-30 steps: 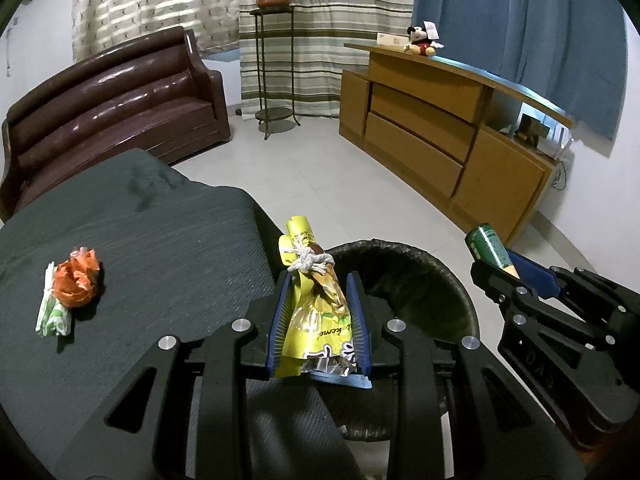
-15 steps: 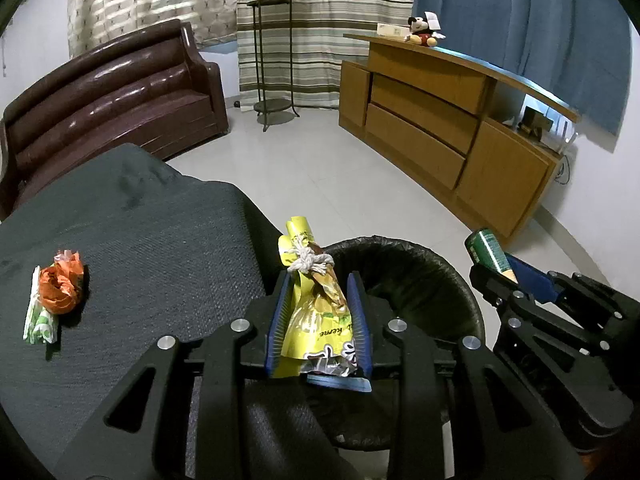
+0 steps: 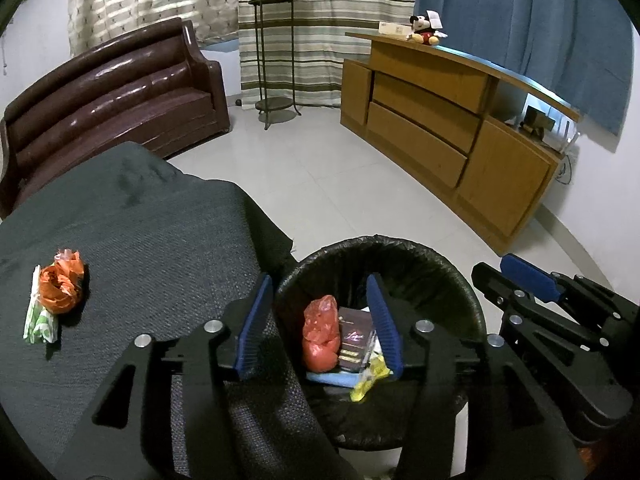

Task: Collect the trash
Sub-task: 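Open both tools to drop the bottle and wrapper into the bin, then move both open tools back over the orange bag and white-green packet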

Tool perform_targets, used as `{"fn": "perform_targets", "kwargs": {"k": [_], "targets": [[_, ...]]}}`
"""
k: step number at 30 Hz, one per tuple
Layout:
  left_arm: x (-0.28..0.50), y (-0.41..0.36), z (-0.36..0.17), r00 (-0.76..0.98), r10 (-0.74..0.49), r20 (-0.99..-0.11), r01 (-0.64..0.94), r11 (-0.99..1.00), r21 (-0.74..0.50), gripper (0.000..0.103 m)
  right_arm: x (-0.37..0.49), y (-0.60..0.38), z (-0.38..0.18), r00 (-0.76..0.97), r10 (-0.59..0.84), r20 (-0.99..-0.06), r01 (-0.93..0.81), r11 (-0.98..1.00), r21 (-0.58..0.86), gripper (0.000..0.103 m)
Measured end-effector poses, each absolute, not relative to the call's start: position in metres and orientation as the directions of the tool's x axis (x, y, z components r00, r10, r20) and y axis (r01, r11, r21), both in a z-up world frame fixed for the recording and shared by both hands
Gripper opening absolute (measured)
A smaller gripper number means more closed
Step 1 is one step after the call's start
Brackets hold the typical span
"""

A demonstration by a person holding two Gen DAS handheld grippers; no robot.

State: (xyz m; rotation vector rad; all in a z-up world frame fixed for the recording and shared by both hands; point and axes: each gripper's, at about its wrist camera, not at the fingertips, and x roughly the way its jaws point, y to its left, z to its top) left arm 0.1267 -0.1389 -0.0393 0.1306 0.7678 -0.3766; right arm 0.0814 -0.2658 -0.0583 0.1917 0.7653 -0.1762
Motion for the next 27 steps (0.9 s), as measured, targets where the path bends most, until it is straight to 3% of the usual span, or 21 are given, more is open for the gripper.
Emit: {"fn": "perform_targets", "kwargs": {"k": [5,11,23,27], "targets": [[0.127,-0.135,-0.039,0.661,-0.283,-0.695,0.373,0.927,-0.023,0.056,0.08,-0.267,-0.058,0.71,-0.092,-0.698,0.232,0.967,0.109,0.035],[0.128,-0.128,-0.036,0.668,-0.275,-0.691,0.356,0.934,-0.027,0.062,0.081,-0.266,-0.057,0.715,-0.102,-0.692,0.242,0.964,0.109,0.052],[0.125,-0.119,-0.031,0.688,-0.256,-0.679,0.335,0.942,-0.015,0.07,0.079,-0.265,-0.055,0.719,-0.116,-0.685,0.25,0.963,0.099,0.071],[0.122,-0.11,-0.03,0.691,-0.246,-0.679,0.322,0.947,-0.015,0.071,0.079,-0.264,-0.054,0.719,-0.114,-0.686,0.247,0.964,0.098,0.072]]}}
